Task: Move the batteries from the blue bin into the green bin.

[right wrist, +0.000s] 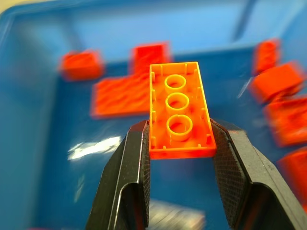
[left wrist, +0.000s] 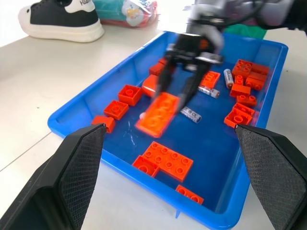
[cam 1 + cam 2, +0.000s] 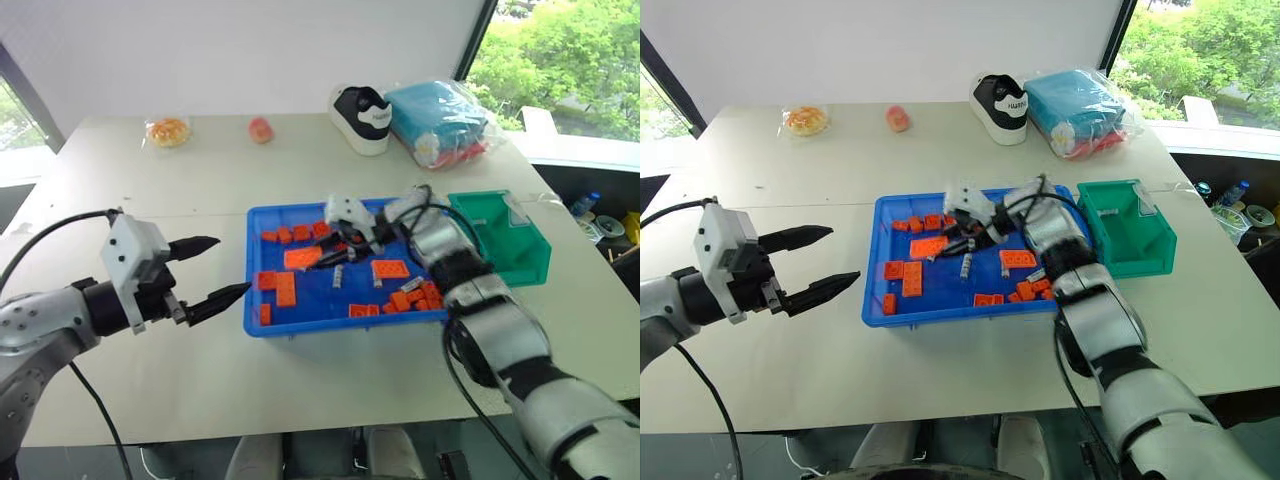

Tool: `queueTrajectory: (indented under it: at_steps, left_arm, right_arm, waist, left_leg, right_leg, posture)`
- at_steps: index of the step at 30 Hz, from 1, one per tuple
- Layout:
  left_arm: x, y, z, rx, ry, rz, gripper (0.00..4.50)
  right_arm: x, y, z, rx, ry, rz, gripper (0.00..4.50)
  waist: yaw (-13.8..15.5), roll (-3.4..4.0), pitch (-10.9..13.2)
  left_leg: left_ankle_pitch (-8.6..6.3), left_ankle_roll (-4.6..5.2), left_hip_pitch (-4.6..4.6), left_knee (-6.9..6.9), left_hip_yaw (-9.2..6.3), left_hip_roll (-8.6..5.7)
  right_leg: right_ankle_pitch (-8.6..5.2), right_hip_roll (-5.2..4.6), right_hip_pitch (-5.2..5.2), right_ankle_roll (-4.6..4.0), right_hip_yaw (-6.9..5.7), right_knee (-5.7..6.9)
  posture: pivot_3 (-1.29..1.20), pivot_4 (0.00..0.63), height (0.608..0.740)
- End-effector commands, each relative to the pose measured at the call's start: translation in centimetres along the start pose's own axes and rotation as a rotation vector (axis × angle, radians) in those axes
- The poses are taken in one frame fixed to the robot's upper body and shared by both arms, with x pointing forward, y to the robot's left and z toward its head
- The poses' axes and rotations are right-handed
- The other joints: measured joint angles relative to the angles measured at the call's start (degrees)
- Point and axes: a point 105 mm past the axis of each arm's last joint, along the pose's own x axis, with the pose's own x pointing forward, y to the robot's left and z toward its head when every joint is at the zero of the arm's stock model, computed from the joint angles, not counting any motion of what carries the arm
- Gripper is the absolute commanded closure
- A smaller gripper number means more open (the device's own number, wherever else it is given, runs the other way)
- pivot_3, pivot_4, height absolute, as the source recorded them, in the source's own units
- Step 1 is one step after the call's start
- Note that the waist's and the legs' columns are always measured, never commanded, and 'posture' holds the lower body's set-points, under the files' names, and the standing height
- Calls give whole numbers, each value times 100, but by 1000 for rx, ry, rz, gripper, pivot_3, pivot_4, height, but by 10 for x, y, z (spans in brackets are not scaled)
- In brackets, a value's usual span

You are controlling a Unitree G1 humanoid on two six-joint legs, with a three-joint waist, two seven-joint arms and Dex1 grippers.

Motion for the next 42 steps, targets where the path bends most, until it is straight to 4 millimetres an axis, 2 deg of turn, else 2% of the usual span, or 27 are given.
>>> queueTrajectory:
  at_steps: [1, 2, 4, 7, 8, 9, 11, 14, 21, 31, 42]
  left_arm:
    - [2, 0, 8, 26, -22, -18, 0]
    - [3, 0, 7, 24, -22, -26, 0]
    - [5, 1, 7, 26, -22, -42, 0]
    - [8, 3, 10, 31, -30, -57, 0]
    - [9, 3, 11, 33, -31, -60, 0]
    - [9, 4, 11, 35, -31, -62, 0]
    - [9, 6, 11, 36, -29, -62, 0]
    - [8, 9, 11, 44, -28, -57, 0]
    - [6, 2, 12, 54, -23, -76, 0]
    - [0, -16, 10, 65, -11, -64, 0]
    - [-6, -27, 10, 58, 7, -69, 0]
  right_arm:
    - [-6, 28, 9, -55, 5, 44, 3305]
    - [-5, 33, 6, -41, 11, 44, 3305]
    - [0, 36, 4, -12, 3, 25, 2239]
    - [3, 27, 11, -20, -4, -35, 870]
    - [3, 23, 17, -25, -10, -46, 257]
    - [1, 19, 24, -32, -22, -49, 58]
    - [-2, 12, 37, -50, -38, -45, 58]
    - [0, -1, 51, -177, -21, -39, 58]
    - [20, -22, 38, -437, 136, 81, 58]
    - [36, -50, 57, -492, 206, -51, 58]
    - [52, -46, 32, -528, 282, -42, 58]
  waist:
    - [-22, 2, 1]
    - [-32, 1, 0]
    - [-60, -5, -3]
    - [-44, -12, -9]
    - [-40, -12, -9]
    - [-39, -12, -9]
    - [-40, -10, -8]
    - [-35, -8, -7]
    - [-49, -14, -9]
    - [-77, -11, -7]
    - [-75, -11, -7]
  left_leg:
    - [0, -1, 2, 0, 2, 0]
    - [0, 0, 1, -1, 3, 1]
    - [-1, -1, 4, -3, 8, 2]
    - [0, -1, 9, -5, 8, 4]
    - [0, -2, 9, -4, 6, 5]
    - [0, -2, 9, -4, 7, 5]
    - [0, -2, 9, -2, 7, 5]
    - [0, -1, 9, 0, 4, 4]
    - [1, -1, 10, 0, 6, 0]
    - [14, -23, 7, -11, 4, 5]
    - [14, -24, 6, -11, 5, 4]
  right_leg:
    - [0, 0, -1, 0, 0, 1]
    - [0, 0, -3, 0, 0, 2]
    - [-1, 4, -9, 0, 0, 5]
    - [-5, 10, -11, -5, 0, 13]
    - [-6, 12, -12, -10, -1, 16]
    - [-6, 11, -12, -10, -1, 16]
    - [-6, 10, -11, -10, 0, 15]
    - [-5, 10, -22, -10, -1, 14]
    - [-5, 10, -23, -10, 1, 12]
    - [-5, 13, -26, -13, 11, 25]
    - [-13, 11, -33, -26, 17, 38]
  posture:
    - [0, 150, 707]
    - [0, 150, 707]
    - [0, 150, 707]
    - [0, 150, 707]
    - [0, 150, 707]
    - [0, 150, 707]
    - [0, 150, 707]
    - [0, 150, 707]
    - [0, 150, 707]
    - [0, 150, 707]
    - [0, 150, 707]
